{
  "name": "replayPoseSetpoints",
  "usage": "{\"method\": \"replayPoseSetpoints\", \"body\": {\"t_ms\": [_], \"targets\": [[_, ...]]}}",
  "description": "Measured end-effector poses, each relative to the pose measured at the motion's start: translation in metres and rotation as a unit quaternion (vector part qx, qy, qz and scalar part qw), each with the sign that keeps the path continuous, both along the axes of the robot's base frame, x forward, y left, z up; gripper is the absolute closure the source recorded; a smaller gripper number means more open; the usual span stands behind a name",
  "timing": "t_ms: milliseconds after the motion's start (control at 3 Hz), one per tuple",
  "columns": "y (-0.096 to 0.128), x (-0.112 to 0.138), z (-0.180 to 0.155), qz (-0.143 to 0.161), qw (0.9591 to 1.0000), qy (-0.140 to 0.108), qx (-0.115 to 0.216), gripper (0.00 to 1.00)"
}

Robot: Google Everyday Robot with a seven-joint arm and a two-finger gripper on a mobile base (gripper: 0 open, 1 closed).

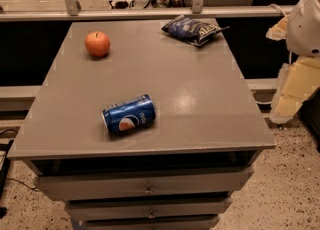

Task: Pick pepsi can

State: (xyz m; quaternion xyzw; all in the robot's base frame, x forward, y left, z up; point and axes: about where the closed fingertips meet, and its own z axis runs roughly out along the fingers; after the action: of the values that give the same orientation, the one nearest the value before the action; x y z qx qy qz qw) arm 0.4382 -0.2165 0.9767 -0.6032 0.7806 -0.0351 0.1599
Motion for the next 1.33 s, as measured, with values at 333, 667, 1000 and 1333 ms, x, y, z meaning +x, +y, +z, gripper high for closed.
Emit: {"method": "replayPoseSetpoints", "body": {"t_ms": [333, 667, 1000, 1333], "targets": [[0.002, 0.005, 0.0, 0.003, 1.0, -0.004, 0.007, 0.0], [0.007, 0.021, -0.002, 0.013, 0.9993, -0.014, 0.032, 0.0], [0.039, 0.069, -0.015, 0.045, 0.9938, -0.024, 0.098, 0.0], [0.064, 0.096, -0.027, 0.057, 0.9883, -0.027, 0.138, 0.0]]}}
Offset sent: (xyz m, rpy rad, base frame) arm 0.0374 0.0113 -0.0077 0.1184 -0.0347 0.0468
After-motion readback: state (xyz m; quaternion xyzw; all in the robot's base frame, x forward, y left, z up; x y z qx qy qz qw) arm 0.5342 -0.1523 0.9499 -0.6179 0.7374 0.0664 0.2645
